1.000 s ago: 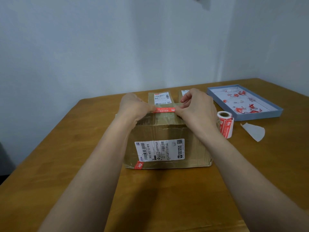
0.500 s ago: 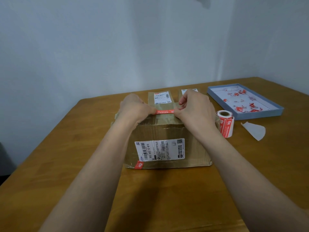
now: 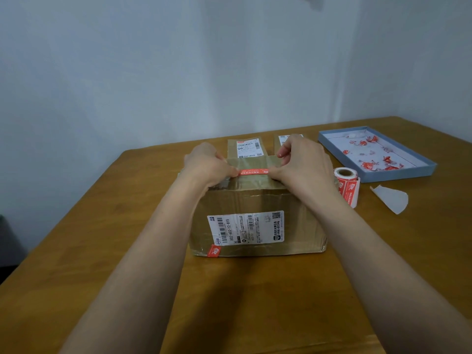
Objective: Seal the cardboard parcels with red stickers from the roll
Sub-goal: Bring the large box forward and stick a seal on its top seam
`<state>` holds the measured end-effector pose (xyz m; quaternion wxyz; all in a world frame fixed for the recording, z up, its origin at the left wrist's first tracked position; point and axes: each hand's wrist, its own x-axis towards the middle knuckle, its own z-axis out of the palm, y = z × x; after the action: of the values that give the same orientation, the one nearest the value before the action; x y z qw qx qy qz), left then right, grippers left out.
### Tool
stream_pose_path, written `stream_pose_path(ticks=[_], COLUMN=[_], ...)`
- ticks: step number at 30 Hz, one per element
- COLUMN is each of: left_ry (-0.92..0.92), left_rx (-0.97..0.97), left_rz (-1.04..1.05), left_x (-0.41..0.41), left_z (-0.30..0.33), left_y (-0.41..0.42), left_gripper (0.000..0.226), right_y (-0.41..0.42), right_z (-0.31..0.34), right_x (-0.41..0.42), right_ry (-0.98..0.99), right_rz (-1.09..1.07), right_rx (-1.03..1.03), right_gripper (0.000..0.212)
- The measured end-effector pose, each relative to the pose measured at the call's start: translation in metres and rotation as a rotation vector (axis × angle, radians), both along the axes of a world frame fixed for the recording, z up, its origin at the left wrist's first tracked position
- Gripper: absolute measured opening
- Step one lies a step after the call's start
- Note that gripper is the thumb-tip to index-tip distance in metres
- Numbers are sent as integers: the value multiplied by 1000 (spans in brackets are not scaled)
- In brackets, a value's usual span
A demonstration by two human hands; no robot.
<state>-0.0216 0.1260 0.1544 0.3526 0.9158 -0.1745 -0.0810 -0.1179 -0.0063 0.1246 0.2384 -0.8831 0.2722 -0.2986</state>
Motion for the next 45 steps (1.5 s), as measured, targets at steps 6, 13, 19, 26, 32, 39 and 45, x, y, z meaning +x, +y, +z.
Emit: stream_pose_path(ticks=[6, 13, 19, 26, 32, 39, 45], left_ry=[-25, -98, -317, -654, -705, -702, -643], left_rx=[33, -51, -186, -47, 31, 53, 30], left_rz=[-27, -97, -283, -375, -393, -414, -342], left_x=[-1, -4, -15, -23, -25, -22, -22], left_z=[-1, -7, -17, -26, -29, -29, -28], left_y=[1, 12, 30, 26, 24, 20, 21], left_gripper=[24, 14, 46, 61, 55, 48, 48], right_y=[-12, -18, -9, -7, -6, -5, -5], right_z=[2, -1, -5, -5, -7, -12, -10], right_x=[1, 0, -22, -25, -23, -16, -13], right_ry=[-1, -54, -284, -152, -139, -126, -134], right_rz=[51, 131, 488, 577, 573, 526, 366], right_rx=[71, 35, 6, -149, -227, -211, -159], right_gripper=[29, 16, 33, 37, 25, 23, 18])
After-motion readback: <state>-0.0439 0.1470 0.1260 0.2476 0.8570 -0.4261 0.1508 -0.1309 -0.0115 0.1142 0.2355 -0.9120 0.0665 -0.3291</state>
